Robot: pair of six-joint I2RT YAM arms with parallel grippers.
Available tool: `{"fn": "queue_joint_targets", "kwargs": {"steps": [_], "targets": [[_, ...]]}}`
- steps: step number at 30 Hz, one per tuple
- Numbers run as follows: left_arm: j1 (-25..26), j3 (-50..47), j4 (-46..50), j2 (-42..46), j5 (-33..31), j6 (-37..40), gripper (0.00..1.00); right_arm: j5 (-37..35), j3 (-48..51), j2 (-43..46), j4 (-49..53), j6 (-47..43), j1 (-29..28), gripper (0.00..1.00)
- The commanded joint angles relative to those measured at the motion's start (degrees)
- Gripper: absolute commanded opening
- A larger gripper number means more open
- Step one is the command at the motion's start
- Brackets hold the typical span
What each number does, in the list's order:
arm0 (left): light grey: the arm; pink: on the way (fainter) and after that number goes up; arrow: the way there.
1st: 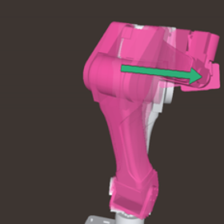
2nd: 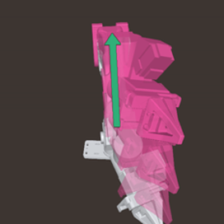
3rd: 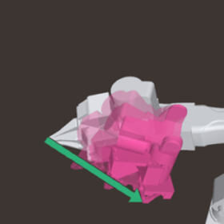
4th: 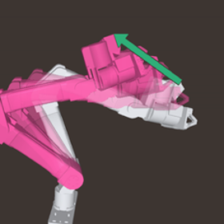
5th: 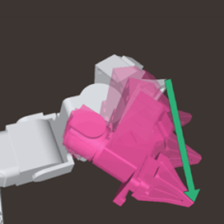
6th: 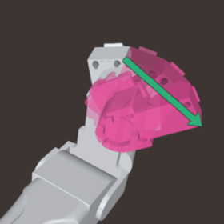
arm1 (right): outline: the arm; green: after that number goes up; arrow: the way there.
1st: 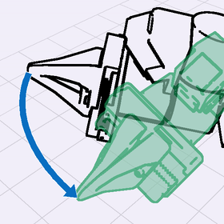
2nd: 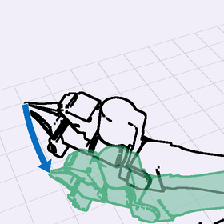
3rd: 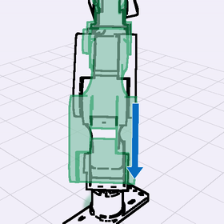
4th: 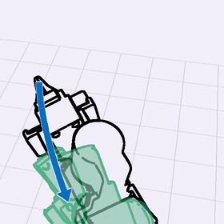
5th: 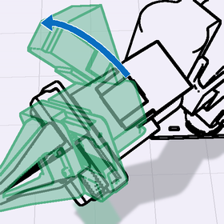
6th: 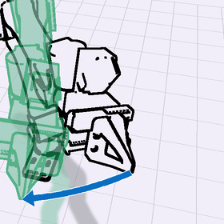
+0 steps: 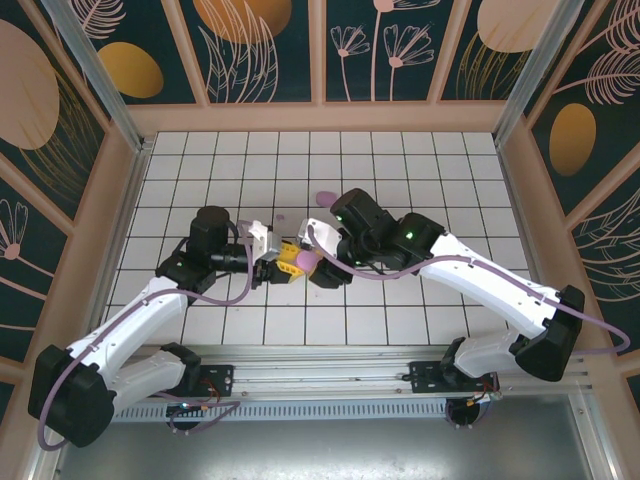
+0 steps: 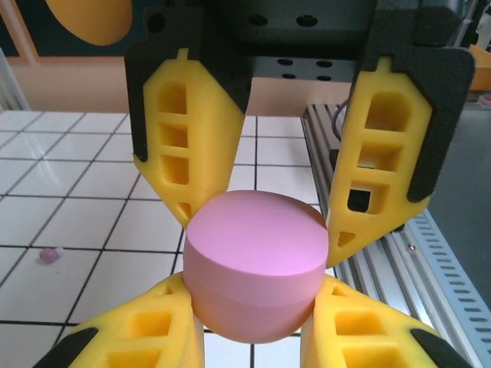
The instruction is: Insert the wireless bluetooth earbuds into the charging case
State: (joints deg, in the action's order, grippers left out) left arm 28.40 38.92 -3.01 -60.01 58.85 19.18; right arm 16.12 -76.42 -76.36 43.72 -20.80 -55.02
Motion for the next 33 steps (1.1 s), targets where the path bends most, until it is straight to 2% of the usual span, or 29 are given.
{"fn": "queue_joint_targets", "kwargs": {"steps": [1, 4, 8, 15, 22, 28, 33], "targets": [[-0.01, -2.43, -9.47, 2.45, 1.43, -7.64, 0.13, -0.36, 0.99, 3.42, -6.2, 2.64, 2.21, 0.48], [-0.01, -3.99, -14.0, 3.14, 1.9, -11.9, 0.11, 2.38, 1.9, 4.61, -7.86, 3.84, 4.73, 0.44], [0.03, -4.55, -14.15, 3.32, 2.6, -12.67, 0.1, 8.17, 2.54, 5.71, -9.59, 6.02, 8.78, 0.42], [-0.02, -5.08, -15.91, 3.08, 3.26, -15.21, 0.08, 12.23, 4.01, 7.0, -11.47, 9.48, 12.69, 0.49], [-0.06, -4.99, -18.67, 2.7, 2.73, -17.32, 0.07, 12.64, 4.35, 6.92, -11.38, 11.91, 14.78, 0.54], [0.0, -5.67, -20.66, 3.21, -2.77, -20.9, 0.08, 16.25, 3.96, 8.75, -12.01, 14.55, 15.05, 0.57], [0.04, -6.99, -23.43, 3.58, -7.5, -23.98, 0.07, 16.06, 5.27, 11.85, -14.56, 18.6, 15.1, 0.6]]}}
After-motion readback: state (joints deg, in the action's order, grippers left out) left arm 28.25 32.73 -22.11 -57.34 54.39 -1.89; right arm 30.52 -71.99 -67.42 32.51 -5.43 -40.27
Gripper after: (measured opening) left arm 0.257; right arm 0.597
